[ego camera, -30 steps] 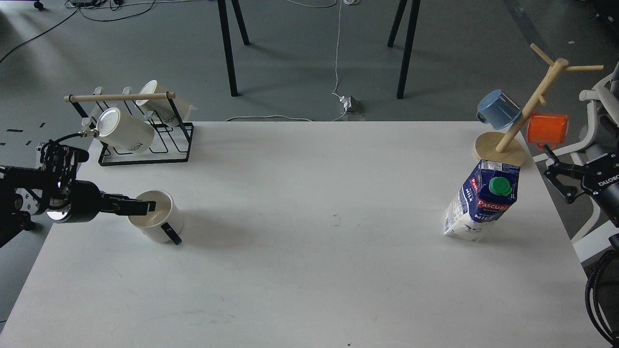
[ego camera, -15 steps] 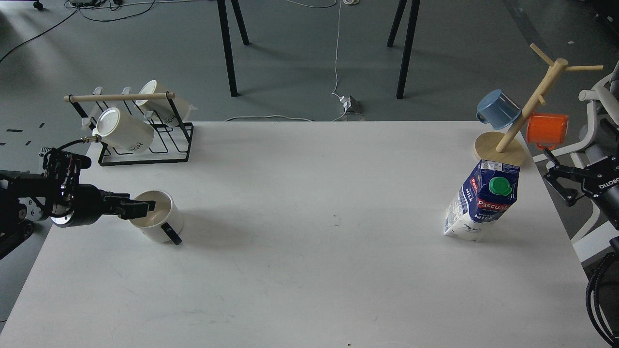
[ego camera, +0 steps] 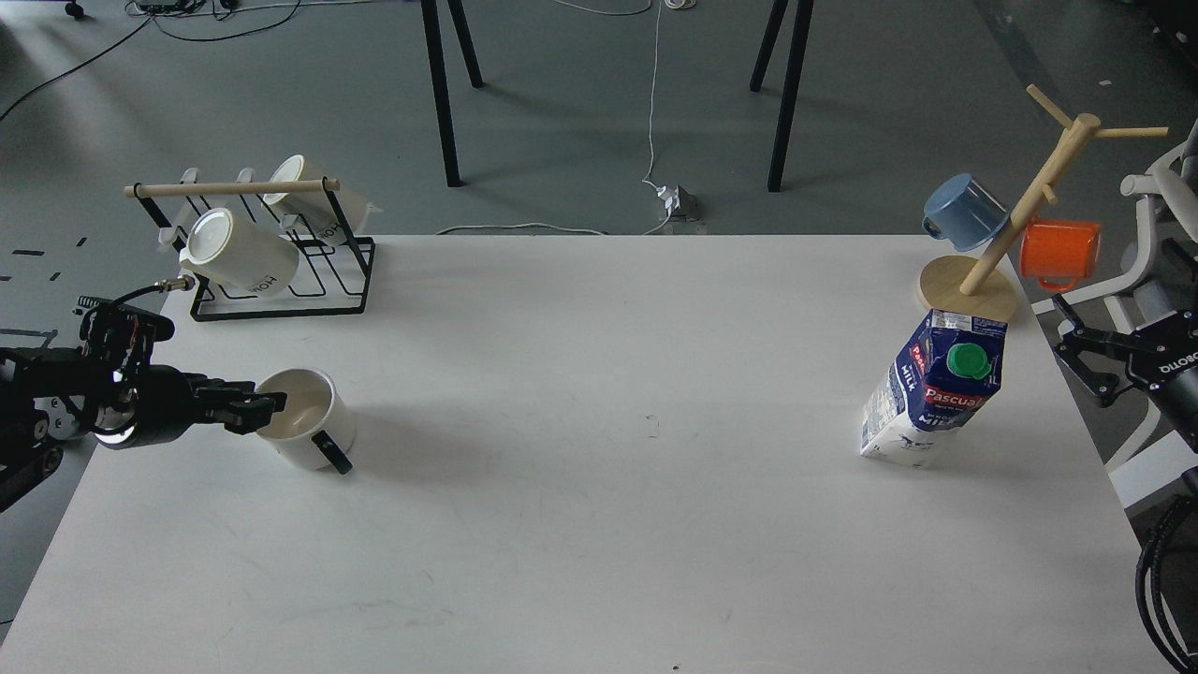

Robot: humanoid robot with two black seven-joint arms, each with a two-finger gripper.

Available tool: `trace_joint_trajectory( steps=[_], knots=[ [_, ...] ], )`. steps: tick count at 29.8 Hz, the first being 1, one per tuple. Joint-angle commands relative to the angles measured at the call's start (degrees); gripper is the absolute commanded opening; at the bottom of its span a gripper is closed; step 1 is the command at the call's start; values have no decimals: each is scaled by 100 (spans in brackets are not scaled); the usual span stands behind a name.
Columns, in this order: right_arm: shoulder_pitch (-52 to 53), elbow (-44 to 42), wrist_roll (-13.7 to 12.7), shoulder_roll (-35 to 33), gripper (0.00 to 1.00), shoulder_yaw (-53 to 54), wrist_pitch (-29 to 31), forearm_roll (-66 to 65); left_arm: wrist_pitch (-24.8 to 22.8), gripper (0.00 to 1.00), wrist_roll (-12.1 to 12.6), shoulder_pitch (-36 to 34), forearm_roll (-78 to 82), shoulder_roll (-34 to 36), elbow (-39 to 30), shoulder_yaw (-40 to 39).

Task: Place cup and milk with both arms
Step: 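Grasp the white mug rim with the left gripper, then lift the mug and carry it toward the table center, lower it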

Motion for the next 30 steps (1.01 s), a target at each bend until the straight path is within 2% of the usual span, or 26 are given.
trace_joint_trajectory(
  steps=[1, 5, 12, 15, 20, 25, 30],
  knots=[
    [-48, 9, 1, -6, 98, 17, 0, 0, 27, 11, 0, 7, 0, 0, -7, 60],
    [-65, 9, 1, 2, 98, 26, 0, 0, 45, 5, 0, -10, 0, 8, -7, 166],
    [-57, 9, 1, -7, 98, 61, 0, 9, 185, 3, 0, -133, 0, 26, -225, 78],
    [-57, -35, 1, -7, 98, 78, 0, 9, 159, 3, 0, -536, 0, 105, -673, 104],
    [-65, -219, 27, -7, 98, 263, 0, 70, 89, 3, 0, -1301, 0, 71, -920, 148],
    [-57, -483, 124, 2, 98, 272, 0, 70, -201, 3, 0, -1487, 0, -1263, -956, 157],
    [-57, -685, 124, -42, 98, 307, 0, 70, -289, 4, 0, -1355, 0, -1951, -771, 166]
  ],
)
